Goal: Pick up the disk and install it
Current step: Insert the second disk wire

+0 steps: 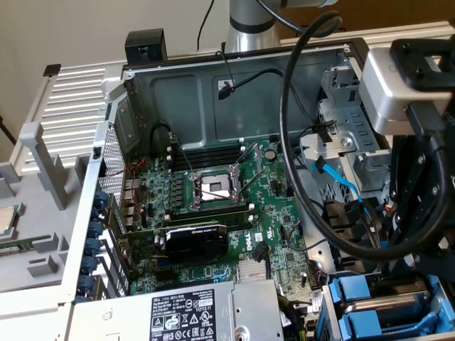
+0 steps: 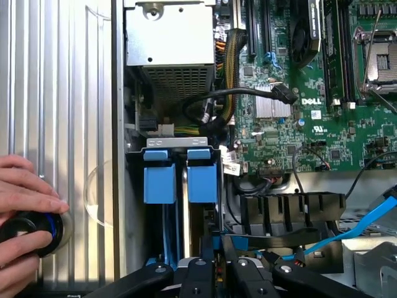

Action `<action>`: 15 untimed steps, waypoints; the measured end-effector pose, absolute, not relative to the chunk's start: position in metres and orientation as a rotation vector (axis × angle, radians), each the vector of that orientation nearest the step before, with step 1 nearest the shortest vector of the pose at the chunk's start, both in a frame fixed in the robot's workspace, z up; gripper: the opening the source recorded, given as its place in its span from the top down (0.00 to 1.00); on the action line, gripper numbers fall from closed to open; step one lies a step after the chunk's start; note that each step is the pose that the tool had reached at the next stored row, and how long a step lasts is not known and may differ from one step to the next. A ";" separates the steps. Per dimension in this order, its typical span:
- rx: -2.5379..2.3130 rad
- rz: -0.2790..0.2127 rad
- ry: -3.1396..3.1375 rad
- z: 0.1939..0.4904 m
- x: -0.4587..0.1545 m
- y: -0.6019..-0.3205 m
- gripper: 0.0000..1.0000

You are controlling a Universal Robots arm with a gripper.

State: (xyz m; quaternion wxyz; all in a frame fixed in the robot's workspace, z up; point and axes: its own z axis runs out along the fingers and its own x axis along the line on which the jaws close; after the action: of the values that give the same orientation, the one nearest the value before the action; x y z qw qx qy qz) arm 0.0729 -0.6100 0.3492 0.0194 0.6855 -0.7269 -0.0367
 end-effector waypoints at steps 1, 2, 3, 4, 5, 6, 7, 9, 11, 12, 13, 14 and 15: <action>2.119 -0.116 -2.262 0.349 0.073 -0.610 0.84; 2.110 -0.120 -2.268 0.349 0.073 -0.610 0.84; 2.103 -0.123 -2.271 0.349 0.073 -0.610 0.84; 2.100 -0.124 -2.273 0.349 0.073 -0.610 0.84; 2.098 -0.124 -2.275 0.349 0.073 -0.610 0.84; 2.096 -0.124 -2.277 0.349 0.074 -0.610 0.84; 2.095 -0.124 -2.277 0.349 0.075 -0.610 0.84; 2.092 -0.125 -2.279 0.349 0.076 -0.610 0.84; 2.087 -0.128 -2.281 0.349 0.076 -0.611 0.84; 2.084 -0.131 -2.282 0.349 0.076 -0.611 0.84; 2.082 -0.132 -2.282 0.349 0.076 -0.612 0.84; 2.080 -0.132 -2.283 0.349 0.076 -0.612 0.84; 2.079 -0.132 -2.284 0.349 0.077 -0.613 0.84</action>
State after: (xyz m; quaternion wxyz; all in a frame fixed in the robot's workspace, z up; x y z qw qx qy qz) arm 0.0766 -0.6127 0.3492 0.0250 0.6723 -0.7386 -0.0428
